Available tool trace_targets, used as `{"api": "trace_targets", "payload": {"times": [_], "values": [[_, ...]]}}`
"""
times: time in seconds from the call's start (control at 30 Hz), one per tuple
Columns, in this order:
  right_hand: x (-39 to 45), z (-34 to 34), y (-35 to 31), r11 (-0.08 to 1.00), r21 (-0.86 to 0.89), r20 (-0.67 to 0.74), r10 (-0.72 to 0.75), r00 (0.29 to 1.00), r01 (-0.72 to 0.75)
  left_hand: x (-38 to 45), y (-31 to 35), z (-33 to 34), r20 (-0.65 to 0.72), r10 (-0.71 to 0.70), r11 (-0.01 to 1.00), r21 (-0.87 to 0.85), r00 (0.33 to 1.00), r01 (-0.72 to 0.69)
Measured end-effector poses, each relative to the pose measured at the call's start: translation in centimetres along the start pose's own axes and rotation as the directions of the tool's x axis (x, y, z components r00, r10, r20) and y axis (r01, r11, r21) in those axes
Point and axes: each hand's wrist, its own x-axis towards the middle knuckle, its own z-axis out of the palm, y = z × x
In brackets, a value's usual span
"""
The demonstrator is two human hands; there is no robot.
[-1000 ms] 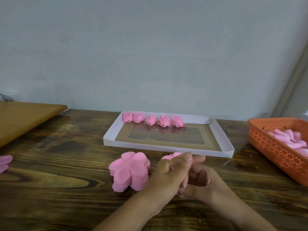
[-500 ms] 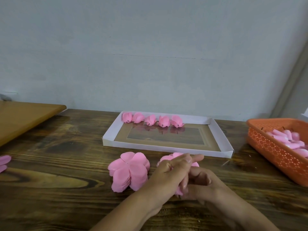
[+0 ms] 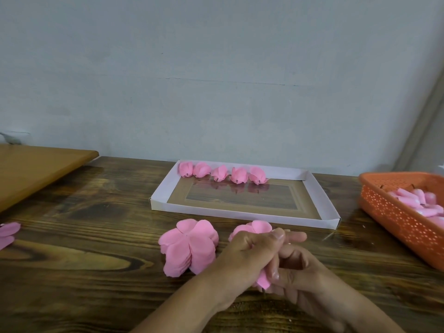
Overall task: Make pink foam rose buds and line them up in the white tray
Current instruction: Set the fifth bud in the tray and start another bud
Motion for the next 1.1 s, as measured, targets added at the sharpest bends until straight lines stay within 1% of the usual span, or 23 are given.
{"api": "trace_targets", "payload": {"times": [0.07, 0.13, 0.2, 0.27, 0.3, 0.33, 0.37, 0.4, 0.43, 0.47, 0.5, 0.53, 0.57, 0.6, 0.67, 0.83, 0.87, 0.93, 1.0, 1.1], "values": [[-0.1, -0.1, 0.0, 1.000, 0.026, -0.006, -0.013, 1.000, 0.013, 0.1, -0.1, 0.0, -0.011, 0.034, 0.999, 0.011, 0.999, -0.034], [-0.1, -0.2, 0.1, 0.999, 0.036, 0.004, -0.007, 1.000, 0.007, 0.1, -0.2, 0.2, -0.007, 0.053, 0.998, -0.015, 0.999, -0.053], [0.0, -0.5, 0.3, 1.000, 0.017, 0.022, 0.001, 1.000, -0.002, 0.2, -0.4, 0.2, -0.038, 0.074, 0.995, -0.056, 0.997, -0.076], [0.2, -1.0, 0.0, 1.000, 0.001, 0.001, -0.028, 1.000, 0.028, 0.2, -0.3, 0.0, -0.124, 0.068, 0.990, -0.112, 0.990, -0.082], [0.3, -1.2, -0.4, 0.997, 0.003, -0.020, -0.072, 0.997, 0.072, 0.4, -0.5, -0.3, -0.200, 0.078, 0.991, -0.093, 0.977, -0.098], [0.3, -1.5, -0.8, 0.993, 0.021, -0.061, -0.115, 0.992, 0.117, 0.6, -0.6, -0.8, -0.298, 0.110, 0.992, -0.024, 0.948, -0.123], [0.3, -2.0, -1.3, 0.986, 0.050, -0.131, -0.151, 0.980, 0.158, 0.8, -0.9, -1.4, -0.401, 0.173, 0.984, 0.113, 0.899, -0.139], [0.2, -2.5, -1.7, 0.978, 0.069, -0.234, -0.177, 0.956, 0.198, 1.1, -1.1, -2.2, -0.470, 0.236, 0.957, 0.263, 0.850, -0.121], [0.1, -3.2, -1.9, 0.967, 0.067, -0.347, -0.209, 0.914, 0.246, 1.2, -1.3, -2.9, -0.509, 0.288, 0.902, 0.428, 0.811, -0.052], [0.0, -4.0, -2.1, 0.955, 0.051, -0.446, -0.239, 0.862, 0.291, 1.3, -1.6, -3.5, -0.510, 0.317, 0.823, 0.567, 0.800, 0.036], [0.0, -4.6, -2.1, 0.944, 0.031, -0.509, -0.268, 0.818, 0.328, 1.3, -1.9, -3.9, -0.478, 0.320, 0.721, 0.683, 0.818, 0.117], [0.1, -4.9, -2.1, 0.936, 0.016, -0.547, -0.286, 0.787, 0.352, 1.3, -2.3, -4.1, -0.429, 0.302, 0.611, 0.773, 0.852, 0.173], [0.2, -5.0, -2.0, 0.931, 0.008, -0.572, -0.294, 0.765, 0.364, 1.3, -2.7, -4.2, -0.371, 0.277, 0.505, 0.841, 0.886, 0.195], [0.3, -5.1, -1.8, 0.931, 0.008, -0.592, -0.290, 0.752, 0.365, 1.2, -3.2, -4.3, -0.323, 0.255, 0.431, 0.882, 0.911, 0.192], [0.5, -5.0, -1.4, 0.938, 0.006, -0.617, -0.270, 0.740, 0.347, 1.2, -3.6, -4.0, -0.254, 0.224, 0.353, 0.921, 0.941, 0.164], [0.7, -4.8, -0.9, 0.946, -0.007, -0.614, -0.259, 0.745, 0.323, 1.4, -3.4, -3.7, -0.196, 0.155, 0.236, 0.959, 0.968, 0.156], [0.7, -4.7, -0.9, 0.946, -0.004, -0.616, -0.258, 0.744, 0.325, 1.4, -3.4, -3.7, -0.196, 0.154, 0.233, 0.960, 0.968, 0.157], [0.7, -4.7, -0.8, 0.945, -0.002, -0.618, -0.258, 0.743, 0.326, 1.4, -3.5, -3.6, -0.208, 0.158, 0.258, 0.952, 0.965, 0.163], [0.8, -4.6, -0.7, 0.944, -0.007, -0.610, -0.265, 0.747, 0.330, 1.3, -3.5, -3.5, -0.219, 0.191, 0.285, 0.945, 0.957, 0.160], [0.8, -4.5, -0.6, 0.941, -0.007, -0.594, -0.276, 0.756, 0.338, 1.3, -3.7, -3.4, -0.270, 0.207, 0.345, 0.920, 0.940, 0.188]]}}
